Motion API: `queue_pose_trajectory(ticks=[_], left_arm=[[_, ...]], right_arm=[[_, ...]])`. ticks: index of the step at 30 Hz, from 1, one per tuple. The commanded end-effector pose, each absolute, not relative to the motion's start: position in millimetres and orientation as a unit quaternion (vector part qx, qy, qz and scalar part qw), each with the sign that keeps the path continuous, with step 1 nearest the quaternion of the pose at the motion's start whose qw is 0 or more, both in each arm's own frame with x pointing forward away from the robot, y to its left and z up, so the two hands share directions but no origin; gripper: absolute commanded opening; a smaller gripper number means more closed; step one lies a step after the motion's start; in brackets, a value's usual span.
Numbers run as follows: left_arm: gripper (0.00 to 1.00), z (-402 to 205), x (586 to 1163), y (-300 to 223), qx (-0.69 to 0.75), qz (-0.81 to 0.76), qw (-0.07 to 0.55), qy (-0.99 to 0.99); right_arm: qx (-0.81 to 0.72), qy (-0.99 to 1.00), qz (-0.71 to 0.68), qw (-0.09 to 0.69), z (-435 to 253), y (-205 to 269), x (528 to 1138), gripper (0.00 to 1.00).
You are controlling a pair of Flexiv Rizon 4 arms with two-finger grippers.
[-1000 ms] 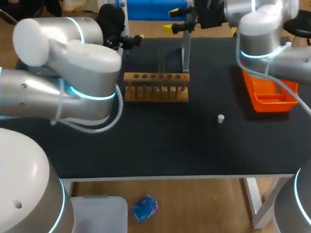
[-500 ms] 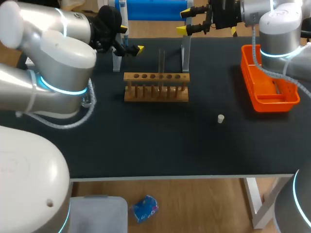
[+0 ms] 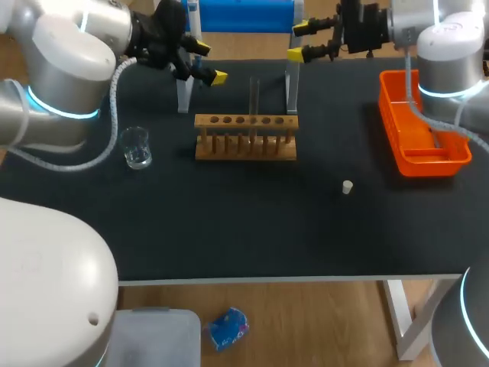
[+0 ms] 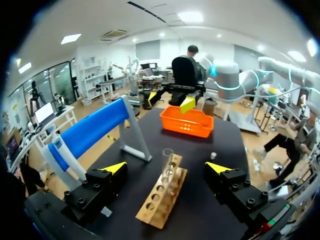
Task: Invert the test tube, pick up the pipette, mount the tip to pipette, aspirate from beaker and dispense into the tube, eject the tip, return the pipette, and cap with the stopper.
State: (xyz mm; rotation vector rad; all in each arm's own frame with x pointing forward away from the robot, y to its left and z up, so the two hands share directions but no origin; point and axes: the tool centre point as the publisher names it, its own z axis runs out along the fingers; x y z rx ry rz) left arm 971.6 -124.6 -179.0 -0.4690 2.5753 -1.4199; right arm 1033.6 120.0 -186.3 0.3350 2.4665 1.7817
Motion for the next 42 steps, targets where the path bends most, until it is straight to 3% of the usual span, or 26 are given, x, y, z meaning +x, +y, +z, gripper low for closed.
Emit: queue_pose_trajectory(ticks=[1,9,17,42], left_arm=[[1.00,-185,978,-133,-0.098,-0.488,-0.015,0.867],[1.00,-204,978,-154,-0.087,-0.471,-0.010,0.878],[1.00,-214,990,-154,-0.112,-0.460,0.046,0.880],[1.00,-234,1006,-175,-0.113,-0.454,0.041,0.883]], right_arm=[[0.119,0.803,0.582,0.051,-187,95,998,1.00],[0.128,0.797,0.586,0.067,-192,69,961,1.00],[0.104,0.794,0.595,0.065,-199,57,930,1.00],[0.169,0.796,0.577,0.078,-244,13,867,1.00]])
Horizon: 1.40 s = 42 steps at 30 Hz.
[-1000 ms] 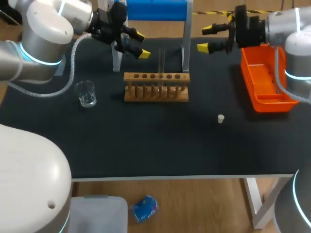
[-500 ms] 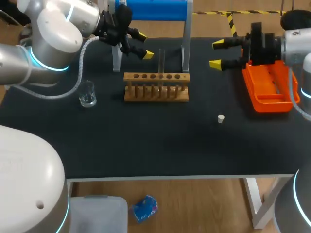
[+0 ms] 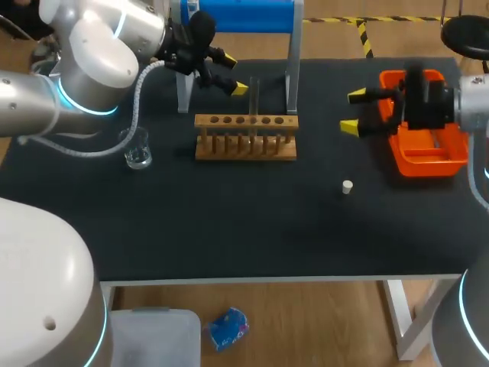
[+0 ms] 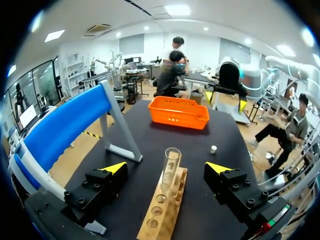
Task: Invert the test tube, pick up the pipette, mount the tip to pipette, aspirate from beaker and dispense into the tube, eject the tip, return the pipette, and cap with the stopper.
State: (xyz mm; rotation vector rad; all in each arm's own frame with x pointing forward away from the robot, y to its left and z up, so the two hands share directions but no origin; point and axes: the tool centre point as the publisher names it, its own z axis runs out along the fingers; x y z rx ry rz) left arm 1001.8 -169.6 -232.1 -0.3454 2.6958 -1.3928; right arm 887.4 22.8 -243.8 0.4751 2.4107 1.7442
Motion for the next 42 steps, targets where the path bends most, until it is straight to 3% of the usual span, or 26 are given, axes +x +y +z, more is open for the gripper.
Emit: queue_pose_trajectory(ticks=[1,24,40,41,42], left_arm=[[1.00,-235,1007,-176,-0.114,-0.454,0.041,0.883],[1.00,-239,1007,-178,-0.121,-0.445,0.041,0.887],[1.00,-239,1007,-178,-0.121,-0.445,0.041,0.887],[1.00,-239,1007,-178,-0.121,-0.445,0.041,0.887],[1.00,-239,1007,-178,-0.121,-0.445,0.041,0.887]], right_arm=[[0.170,0.796,0.576,0.078,-246,10,864,1.00],[0.168,0.807,0.561,0.068,-252,5,852,1.00],[0.223,0.845,0.478,0.089,-322,-25,829,1.00],[0.225,0.850,0.468,0.090,-327,-25,830,0.92],[0.226,0.853,0.462,0.089,-332,-25,831,0.91]])
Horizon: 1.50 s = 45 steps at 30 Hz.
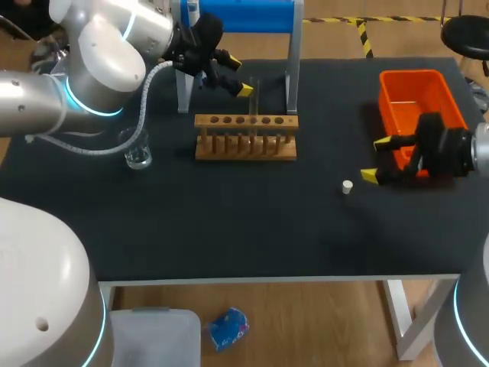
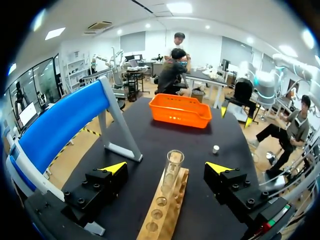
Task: Invert the test tube, pick up the pipette, mount the tip to pipette, aspirate from beaker and dispense into the tube, eject the tip, return the pipette, and cap with the stopper.
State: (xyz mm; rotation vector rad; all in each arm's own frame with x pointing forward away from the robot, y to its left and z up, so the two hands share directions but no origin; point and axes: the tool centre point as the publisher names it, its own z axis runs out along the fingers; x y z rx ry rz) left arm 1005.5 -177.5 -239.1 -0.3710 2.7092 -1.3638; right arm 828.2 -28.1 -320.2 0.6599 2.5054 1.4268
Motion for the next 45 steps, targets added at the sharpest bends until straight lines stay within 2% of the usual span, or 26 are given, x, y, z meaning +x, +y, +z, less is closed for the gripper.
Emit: queue_pose_trajectory(ticks=[1,3,6,7,9,10,45], left_arm=[[1.00,-239,1007,-178,-0.121,-0.445,0.041,0.887],[1.00,-239,1007,-178,-0.121,-0.445,0.041,0.887],[1.00,-239,1007,-178,-0.121,-0.445,0.041,0.887],[1.00,-239,1007,-178,-0.121,-0.445,0.041,0.887],[1.00,-239,1007,-178,-0.121,-0.445,0.041,0.887],[1.00,-239,1007,-178,-0.121,-0.445,0.041,0.887],[1.00,-239,1007,-178,-0.121,-0.445,0.041,0.887]], right_arm=[[0.226,0.855,0.458,0.090,-336,-25,832,0.91],[0.230,0.858,0.450,0.087,-344,-25,833,0.94],[0.243,0.860,0.440,0.082,-357,-25,836,0.69],[0.244,0.860,0.442,0.080,-359,-26,837,0.67],[0.252,0.858,0.442,0.072,-367,-27,839,0.49],[0.255,0.857,0.442,0.069,-370,-27,840,0.48],[0.265,0.873,0.408,0.031,-413,-3,863,0.47]])
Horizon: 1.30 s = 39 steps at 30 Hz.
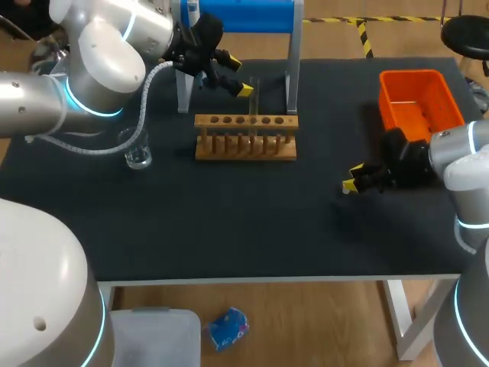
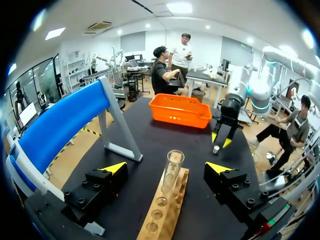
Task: Invert the test tube, pick up the pipette, mount the tip to pipette, aspirate from beaker and dispense into the tube, eject the tip, return the pipette, and cap with the stopper.
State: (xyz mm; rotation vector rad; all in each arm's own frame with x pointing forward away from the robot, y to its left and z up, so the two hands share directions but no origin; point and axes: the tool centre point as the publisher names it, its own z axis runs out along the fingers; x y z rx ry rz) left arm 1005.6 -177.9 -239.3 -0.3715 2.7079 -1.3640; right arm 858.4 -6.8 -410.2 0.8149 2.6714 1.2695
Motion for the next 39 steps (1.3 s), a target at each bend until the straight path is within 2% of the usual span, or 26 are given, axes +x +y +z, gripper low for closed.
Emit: queue_pose_trajectory(ticks=[1,39], left_arm=[[1.00,-239,1007,-178,-0.121,-0.445,0.041,0.887],[1.00,-239,1007,-178,-0.121,-0.445,0.041,0.887]], right_arm=[[0.264,0.873,0.408,0.031,-414,-3,864,0.46],[0.273,0.879,0.391,0.022,-425,-4,859,0.42]])
